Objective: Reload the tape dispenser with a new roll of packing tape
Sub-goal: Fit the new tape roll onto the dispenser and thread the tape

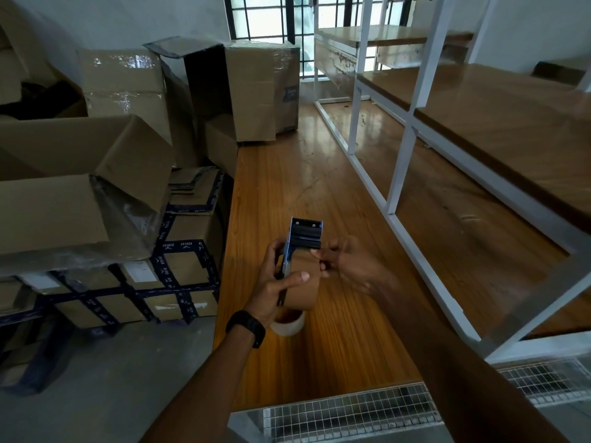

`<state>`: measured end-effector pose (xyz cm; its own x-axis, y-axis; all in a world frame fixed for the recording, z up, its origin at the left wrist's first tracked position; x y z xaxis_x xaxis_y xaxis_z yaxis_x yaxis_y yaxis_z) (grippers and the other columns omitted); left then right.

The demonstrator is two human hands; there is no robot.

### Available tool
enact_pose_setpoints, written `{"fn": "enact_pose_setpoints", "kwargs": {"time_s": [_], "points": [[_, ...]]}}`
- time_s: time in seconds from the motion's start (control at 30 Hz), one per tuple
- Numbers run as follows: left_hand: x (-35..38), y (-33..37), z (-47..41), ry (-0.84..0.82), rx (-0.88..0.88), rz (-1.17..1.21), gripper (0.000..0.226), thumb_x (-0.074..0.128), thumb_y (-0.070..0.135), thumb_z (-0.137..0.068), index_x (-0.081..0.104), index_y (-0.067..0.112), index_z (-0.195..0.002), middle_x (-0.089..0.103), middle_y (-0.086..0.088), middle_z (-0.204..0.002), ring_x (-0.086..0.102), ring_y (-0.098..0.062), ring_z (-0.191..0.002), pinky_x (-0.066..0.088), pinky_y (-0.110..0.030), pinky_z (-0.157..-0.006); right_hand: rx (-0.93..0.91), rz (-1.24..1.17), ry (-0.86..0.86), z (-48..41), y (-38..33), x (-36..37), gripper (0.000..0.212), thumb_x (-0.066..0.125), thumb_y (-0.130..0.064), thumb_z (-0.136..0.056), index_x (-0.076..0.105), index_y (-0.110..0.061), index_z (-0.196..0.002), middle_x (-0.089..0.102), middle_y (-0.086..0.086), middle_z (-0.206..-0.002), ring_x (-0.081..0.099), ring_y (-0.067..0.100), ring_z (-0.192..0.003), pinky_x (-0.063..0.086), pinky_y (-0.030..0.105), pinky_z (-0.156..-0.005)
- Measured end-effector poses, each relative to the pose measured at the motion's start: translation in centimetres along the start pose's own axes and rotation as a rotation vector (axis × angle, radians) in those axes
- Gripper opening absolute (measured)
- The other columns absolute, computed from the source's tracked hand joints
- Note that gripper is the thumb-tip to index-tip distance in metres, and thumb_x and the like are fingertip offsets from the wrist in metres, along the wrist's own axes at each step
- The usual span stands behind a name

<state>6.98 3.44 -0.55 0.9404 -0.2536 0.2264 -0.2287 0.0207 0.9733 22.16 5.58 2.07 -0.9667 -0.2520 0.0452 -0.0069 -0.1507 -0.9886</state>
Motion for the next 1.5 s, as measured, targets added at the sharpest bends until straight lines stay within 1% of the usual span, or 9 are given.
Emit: {"fn": "enact_pose_setpoints", "kwargs": {"time_s": [0.13,0.33,0.47,0.67,0.77,0.93,1.1,1.27,1.5], "points": [[0.2,-0.4,-0.1,0.007,-0.027,0.034,0.079,0.082,0.028,-0.066,0.046,0.033,-0.136,0.058,-0.014,-0.138,0.065,-0.025,-0.114,0.058,-0.038,-0.084,-0.120,0.163,0.137,0.5,-0.9,0.0,0.014,0.058,-0.013,-0.097,0.069,-0.003,-0.096,0.075,0.010,-0.092,0.074,0.020,-0.083,0.062,0.033,-0.071],[0.4,-0.9,0.0,0.021,-0.063,0.025,0.063,0.078,0.031,-0.071,0.054,0.050,-0.125,0.064,-0.005,-0.132,0.066,-0.026,-0.115,0.057,-0.046,-0.090,-0.305,0.423,0.313,1.5,-1.7,-0.2,0.015,0.055,-0.014,-0.099,0.067,-0.012,-0.090,0.070,-0.005,-0.081,0.069,-0.001,-0.072,0.055,0.013,-0.059],[0.1,-2.2,-0.1,-0.012,-0.183,-0.013,0.086,0.077,0.044,-0.069,0.047,0.020,-0.145,0.068,-0.009,-0.122,0.072,-0.016,-0.098,0.058,-0.026,-0.070,-0.372,0.666,0.339,2.1,-2.0,0.3,0.016,0.050,-0.020,-0.102,0.064,-0.019,-0.095,0.064,-0.010,-0.079,0.063,-0.007,-0.067,0.048,0.005,-0.057],[0.9,-2.8,-0.3,-0.018,-0.200,-0.113,0.087,0.069,0.068,-0.074,0.049,0.016,-0.140,0.068,-0.011,-0.122,0.068,-0.018,-0.100,0.056,-0.025,-0.070,-0.427,0.655,0.408,3.1,-1.8,0.5,0.013,0.050,-0.017,-0.102,0.061,-0.018,-0.096,0.055,-0.020,-0.077,0.058,-0.020,-0.070,0.045,0.001,-0.060],[1.1,-3.0,-0.5,-0.002,-0.197,-0.106,0.084,0.063,0.074,-0.080,0.048,0.018,-0.140,0.063,-0.021,-0.129,0.066,-0.025,-0.103,0.056,-0.031,-0.073,-0.438,0.631,0.470,3.2,-1.5,0.3,0.011,0.054,-0.011,-0.099,0.063,-0.016,-0.094,0.058,-0.017,-0.080,0.058,-0.018,-0.069,0.045,0.001,-0.064],[0.6,-3.5,-0.4,0.019,-0.198,-0.111,0.076,0.058,0.073,-0.084,0.049,0.023,-0.140,0.065,-0.016,-0.128,0.067,-0.028,-0.109,0.057,-0.036,-0.079,-0.366,0.623,0.398,2.5,-1.8,-0.1,0.007,0.059,-0.008,-0.095,0.065,-0.012,-0.095,0.063,-0.011,-0.083,0.060,-0.007,-0.072,0.050,0.008,-0.060],[0.2,-4.0,0.0,0.007,-0.228,-0.185,0.087,0.066,0.079,-0.073,0.046,0.030,-0.142,0.067,-0.009,-0.127,0.066,-0.027,-0.114,0.057,-0.039,-0.084,-0.225,0.545,0.306,2.1,-1.8,-0.3,0.016,0.058,-0.009,-0.096,0.064,0.001,-0.086,0.067,0.014,-0.074,0.062,0.015,-0.061,0.049,0.025,-0.052],[0.8,-3.6,0.4,0.019,-0.201,-0.198,0.077,0.067,0.069,-0.075,0.040,0.044,-0.142,0.063,-0.003,-0.133,0.063,-0.022,-0.118,0.053,-0.055,-0.100,-0.087,0.427,0.424,1.3,-0.3,-0.7,0.021,0.057,-0.009,-0.096,0.065,0.006,-0.083,0.069,0.026,-0.082,0.068,0.040,-0.080,0.052,0.040,-0.063],[1.2,-2.7,0.9,0.027,-0.185,-0.219,0.062,0.058,0.077,-0.075,0.040,0.056,-0.131,0.064,0.006,-0.129,0.061,-0.018,-0.118,0.054,-0.045,-0.092,-0.107,0.654,0.556,2.0,-1.4,-0.1,0.018,0.056,-0.014,-0.097,0.060,-0.019,-0.080,0.061,-0.006,-0.074,0.057,0.000,-0.063,0.038,0.013,-0.051]]}}
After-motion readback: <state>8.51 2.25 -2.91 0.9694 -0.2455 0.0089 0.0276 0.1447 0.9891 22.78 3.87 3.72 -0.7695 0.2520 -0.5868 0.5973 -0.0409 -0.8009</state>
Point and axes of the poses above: each hand's wrist, its own z-axis away from the middle knuckle, its own x-axis out of the palm, y = z × x, the point moved 7 cm from there along -z, towards the middle knuckle
